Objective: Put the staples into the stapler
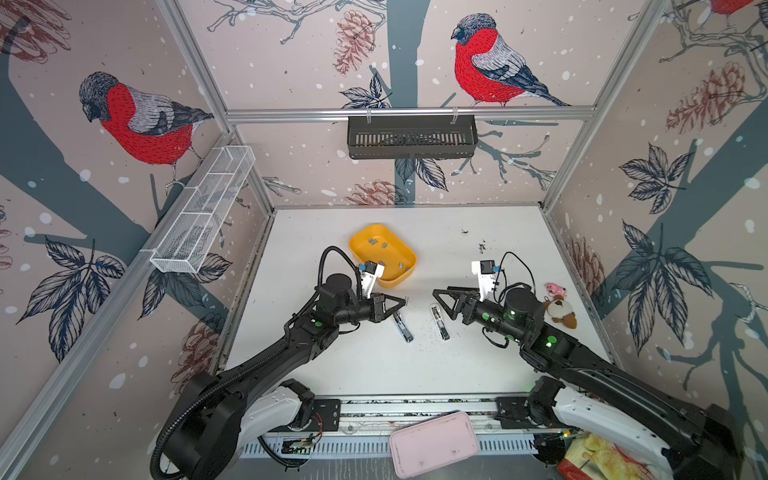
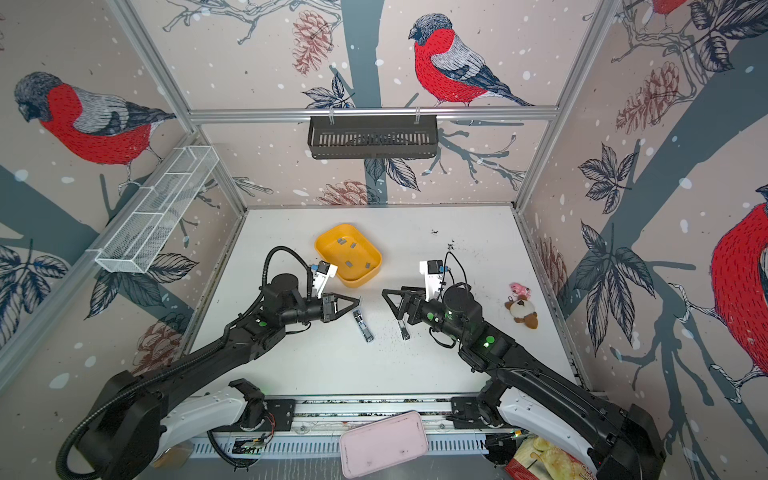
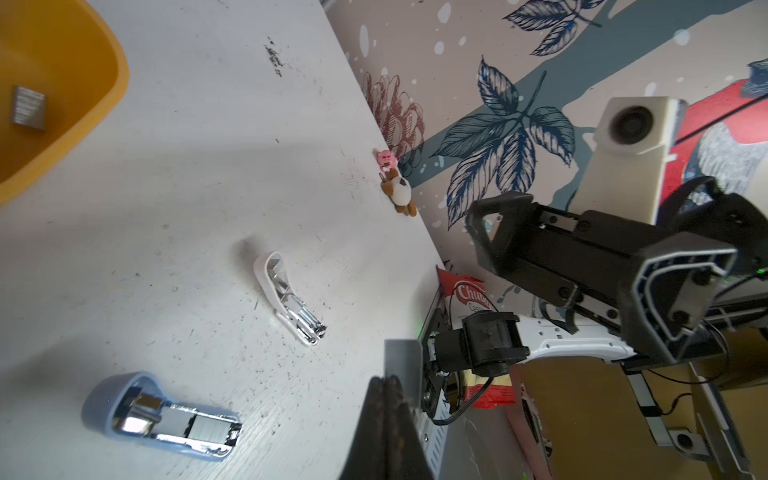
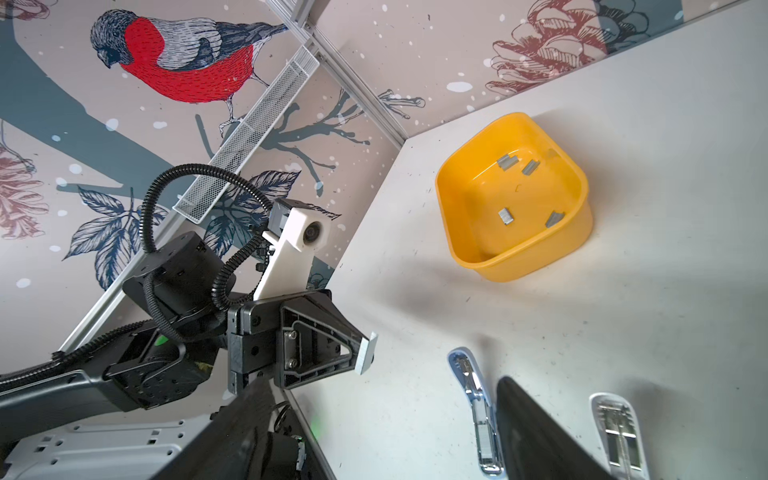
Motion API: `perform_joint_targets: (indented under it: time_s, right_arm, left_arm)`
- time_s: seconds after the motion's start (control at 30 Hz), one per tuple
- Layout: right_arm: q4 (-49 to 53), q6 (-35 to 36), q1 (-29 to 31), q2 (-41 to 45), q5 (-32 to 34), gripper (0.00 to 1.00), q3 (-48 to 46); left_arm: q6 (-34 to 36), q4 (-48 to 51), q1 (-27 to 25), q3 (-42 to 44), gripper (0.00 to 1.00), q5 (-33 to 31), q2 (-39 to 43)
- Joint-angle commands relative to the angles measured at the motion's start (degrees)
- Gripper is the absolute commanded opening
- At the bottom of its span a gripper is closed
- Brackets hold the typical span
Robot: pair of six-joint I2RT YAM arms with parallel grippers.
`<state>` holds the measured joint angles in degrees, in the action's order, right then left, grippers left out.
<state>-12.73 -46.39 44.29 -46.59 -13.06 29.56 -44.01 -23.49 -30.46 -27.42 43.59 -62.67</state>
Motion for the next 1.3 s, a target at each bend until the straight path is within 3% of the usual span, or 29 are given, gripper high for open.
perform_joint_targets:
  time_s: [0.0,0.23,0.47,0.67,0.9,1.27]
  right_arm:
    - [-6.5,-3.8,-1.2,-0.3,-7.5,0.85,-0.2]
    - [-12.4,-7.0,-3.0,-0.4,-12.5,0.83,-0.9]
    - [-17.4,-10.3,-3.5,-1.3,-15.1,0.75,0.1]
    - [-16.5,-11.1,-3.2,-3.6,-16.2,0.7,3.0]
    - [-16.3,-11.1,-2.3,-7.2,-17.9,0.64,6.5]
    - [-16.1,-10.6,-0.1,-10.8,-18.3,0.58,9.3]
  left_arm:
    - [-5.3,-11.7,1.0,0.7,0.0,5.7,0.2]
    - [-12.5,-20.3,1.6,0.9,0.0,8.9,0.3]
    - [-19.9,-28.1,1.5,0.7,0.0,9.3,0.7]
    - [-21.6,-29.5,1.0,1.0,0.0,7.8,1.6]
    - [-27.2,-38.7,-0.8,2.9,0.0,5.5,0.5]
    - [-29.0,-39.8,-2.5,2.8,0.0,4.2,0.2]
